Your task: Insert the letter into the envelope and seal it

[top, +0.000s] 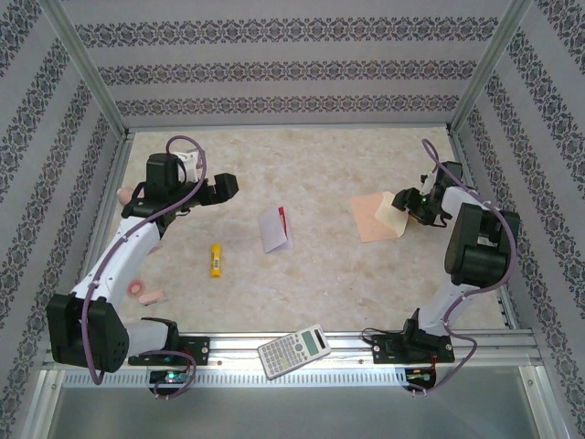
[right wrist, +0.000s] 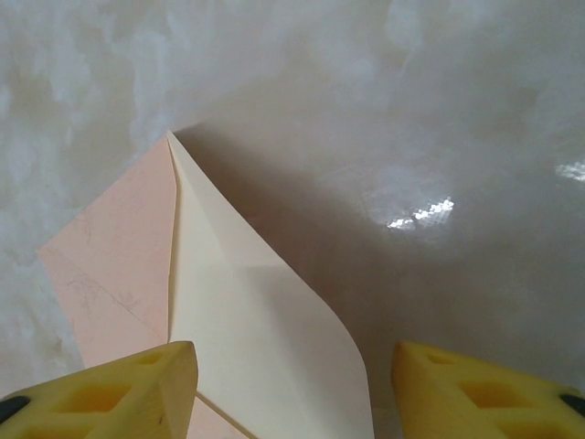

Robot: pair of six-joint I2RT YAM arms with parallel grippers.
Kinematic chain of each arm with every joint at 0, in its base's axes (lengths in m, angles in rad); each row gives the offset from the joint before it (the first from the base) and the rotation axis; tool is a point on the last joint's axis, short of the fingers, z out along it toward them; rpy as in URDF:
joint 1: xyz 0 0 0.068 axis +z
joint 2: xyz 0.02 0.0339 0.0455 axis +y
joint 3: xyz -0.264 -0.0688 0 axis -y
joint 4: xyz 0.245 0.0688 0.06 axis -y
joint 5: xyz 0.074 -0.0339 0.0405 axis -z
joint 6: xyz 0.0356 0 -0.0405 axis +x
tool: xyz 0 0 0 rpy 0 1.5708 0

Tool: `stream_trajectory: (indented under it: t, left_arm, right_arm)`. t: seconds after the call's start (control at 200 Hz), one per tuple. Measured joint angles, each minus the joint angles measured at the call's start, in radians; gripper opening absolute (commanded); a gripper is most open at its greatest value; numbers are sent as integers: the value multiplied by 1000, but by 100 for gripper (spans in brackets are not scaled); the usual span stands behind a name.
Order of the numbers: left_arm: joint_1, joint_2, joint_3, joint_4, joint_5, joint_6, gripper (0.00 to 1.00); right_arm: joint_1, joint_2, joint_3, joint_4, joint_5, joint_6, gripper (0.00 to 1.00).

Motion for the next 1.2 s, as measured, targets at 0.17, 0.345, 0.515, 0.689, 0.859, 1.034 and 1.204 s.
stream_trajectory:
  t: [0.17,0.345,0.515,0.689,0.859,1.034,1.204]
  left_arm:
    - [0,5,2,0,0,0,100]
    - [0,14,3,0,0,0,100]
    - [0,16,4,0,0,0,100]
    - [0,16,4,0,0,0,100]
    - [0,16,4,1,1,-1,100]
    - [0,16,4,2,5,-1,100]
    - [0,16,4,4,12,-1,100]
  right_arm:
    - [-2,3,0,27,-13,-3,34]
    - [-2,3,-4,51,-16,-8,24]
    - [-2,2,-19,68,-16,-9,15]
    - [-1,-9,-43,76,-20,-6,11]
    - [3,-48,-74,85,-39,-2,10]
    - [47,-91,-101,100,-68,-3,9]
    - [100,-120,-146,119,-103,-2,9]
